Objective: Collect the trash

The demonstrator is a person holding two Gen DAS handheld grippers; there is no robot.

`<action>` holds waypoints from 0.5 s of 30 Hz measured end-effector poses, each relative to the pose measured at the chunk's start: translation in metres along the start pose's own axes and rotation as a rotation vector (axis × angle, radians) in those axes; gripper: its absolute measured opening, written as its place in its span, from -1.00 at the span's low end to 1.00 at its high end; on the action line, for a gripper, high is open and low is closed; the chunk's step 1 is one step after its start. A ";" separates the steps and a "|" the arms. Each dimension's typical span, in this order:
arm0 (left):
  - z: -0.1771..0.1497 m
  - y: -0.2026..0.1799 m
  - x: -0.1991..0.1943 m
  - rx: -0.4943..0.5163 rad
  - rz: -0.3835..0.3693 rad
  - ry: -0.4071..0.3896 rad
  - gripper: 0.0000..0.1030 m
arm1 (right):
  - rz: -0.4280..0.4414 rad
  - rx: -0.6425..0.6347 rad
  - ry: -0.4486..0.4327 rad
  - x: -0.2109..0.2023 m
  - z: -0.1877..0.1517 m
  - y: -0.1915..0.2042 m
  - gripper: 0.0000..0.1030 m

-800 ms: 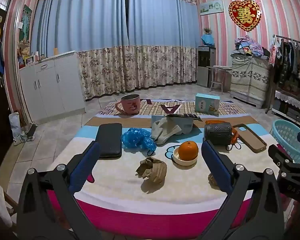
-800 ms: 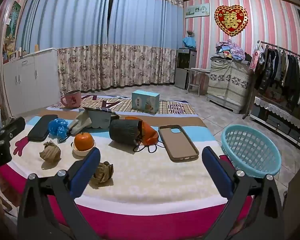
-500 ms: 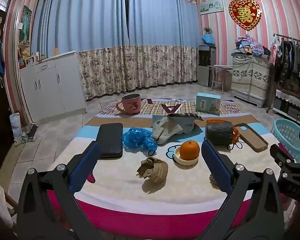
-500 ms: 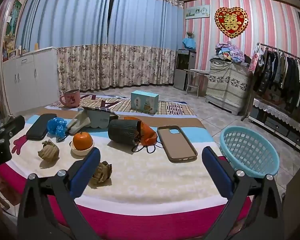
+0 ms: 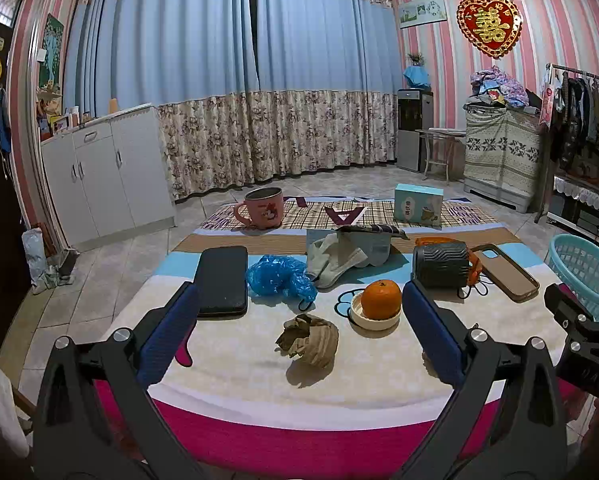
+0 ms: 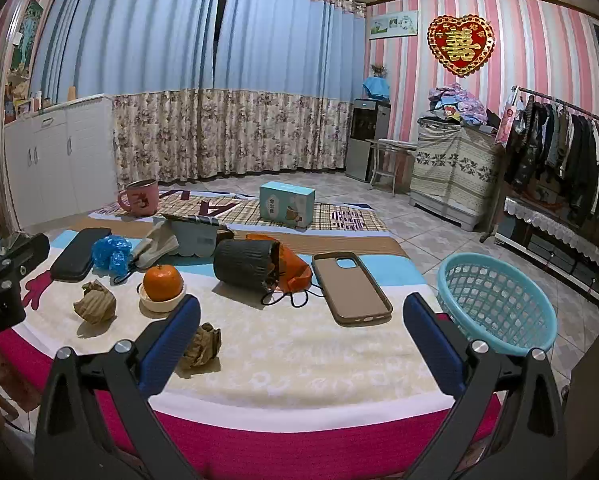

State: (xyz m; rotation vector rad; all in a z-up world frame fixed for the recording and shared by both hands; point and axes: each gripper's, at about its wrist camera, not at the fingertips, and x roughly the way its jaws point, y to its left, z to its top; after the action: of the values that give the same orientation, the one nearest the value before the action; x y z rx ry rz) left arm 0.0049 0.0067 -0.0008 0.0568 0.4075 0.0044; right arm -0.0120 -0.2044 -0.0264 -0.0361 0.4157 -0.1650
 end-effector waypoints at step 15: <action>-0.003 -0.009 0.001 0.029 0.011 0.006 0.90 | -0.022 0.001 -0.007 0.000 0.001 -0.001 0.92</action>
State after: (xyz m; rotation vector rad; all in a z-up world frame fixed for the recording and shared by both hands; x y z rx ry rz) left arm 0.0047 -0.0020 -0.0046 0.0879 0.4133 0.0098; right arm -0.0115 -0.2050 -0.0258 -0.0403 0.4080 -0.1865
